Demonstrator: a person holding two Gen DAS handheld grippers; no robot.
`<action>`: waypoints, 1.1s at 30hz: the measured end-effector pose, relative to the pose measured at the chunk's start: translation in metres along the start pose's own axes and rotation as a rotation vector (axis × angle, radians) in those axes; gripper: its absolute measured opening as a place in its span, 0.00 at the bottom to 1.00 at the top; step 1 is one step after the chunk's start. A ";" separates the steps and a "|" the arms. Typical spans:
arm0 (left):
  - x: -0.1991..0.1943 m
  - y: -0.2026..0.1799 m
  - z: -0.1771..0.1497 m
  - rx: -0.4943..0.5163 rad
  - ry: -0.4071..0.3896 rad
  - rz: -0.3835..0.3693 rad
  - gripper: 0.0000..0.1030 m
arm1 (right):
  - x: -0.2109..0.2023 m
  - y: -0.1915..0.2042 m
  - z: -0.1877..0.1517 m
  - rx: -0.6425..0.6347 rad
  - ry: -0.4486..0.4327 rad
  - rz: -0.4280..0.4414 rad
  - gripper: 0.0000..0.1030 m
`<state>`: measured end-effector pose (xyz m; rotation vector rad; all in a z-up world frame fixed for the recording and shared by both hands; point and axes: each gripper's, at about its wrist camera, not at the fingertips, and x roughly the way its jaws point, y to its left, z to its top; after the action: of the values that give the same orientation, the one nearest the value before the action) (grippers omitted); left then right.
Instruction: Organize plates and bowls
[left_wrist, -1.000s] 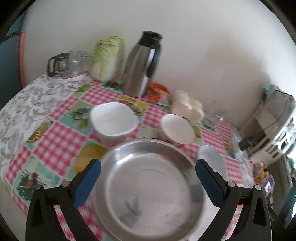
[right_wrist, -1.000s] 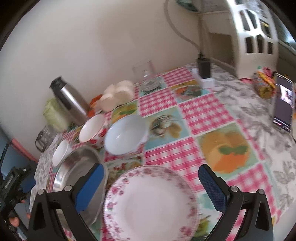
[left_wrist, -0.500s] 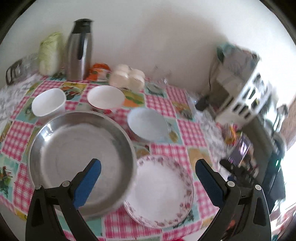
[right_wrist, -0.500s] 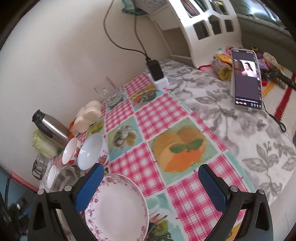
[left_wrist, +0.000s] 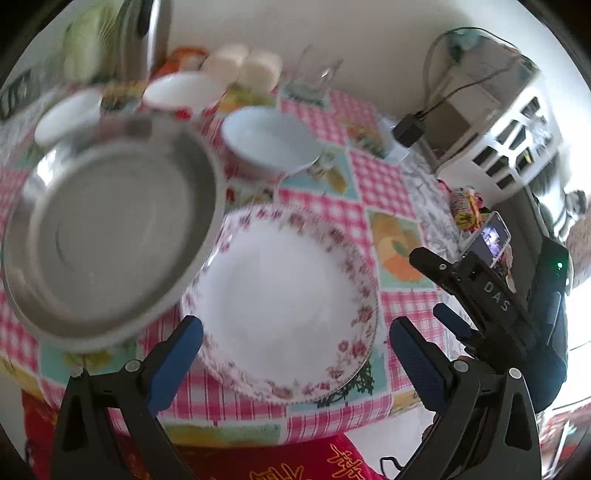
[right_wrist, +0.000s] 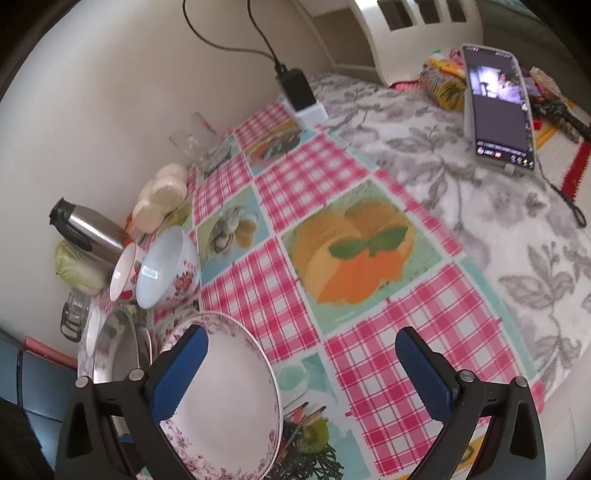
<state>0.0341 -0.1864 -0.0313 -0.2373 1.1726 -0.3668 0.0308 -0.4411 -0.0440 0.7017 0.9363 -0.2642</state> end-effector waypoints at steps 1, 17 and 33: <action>0.003 0.003 -0.002 -0.023 0.012 -0.006 0.98 | 0.003 0.000 -0.001 0.000 0.011 0.000 0.99; 0.027 0.044 -0.010 -0.222 0.104 0.041 0.83 | 0.040 0.013 -0.021 -0.040 0.145 0.034 0.62; 0.040 0.067 -0.008 -0.294 0.110 0.075 0.54 | 0.053 0.023 -0.030 -0.073 0.177 0.074 0.14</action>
<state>0.0503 -0.1410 -0.0933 -0.4321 1.3395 -0.1412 0.0537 -0.3998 -0.0884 0.6988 1.0805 -0.1025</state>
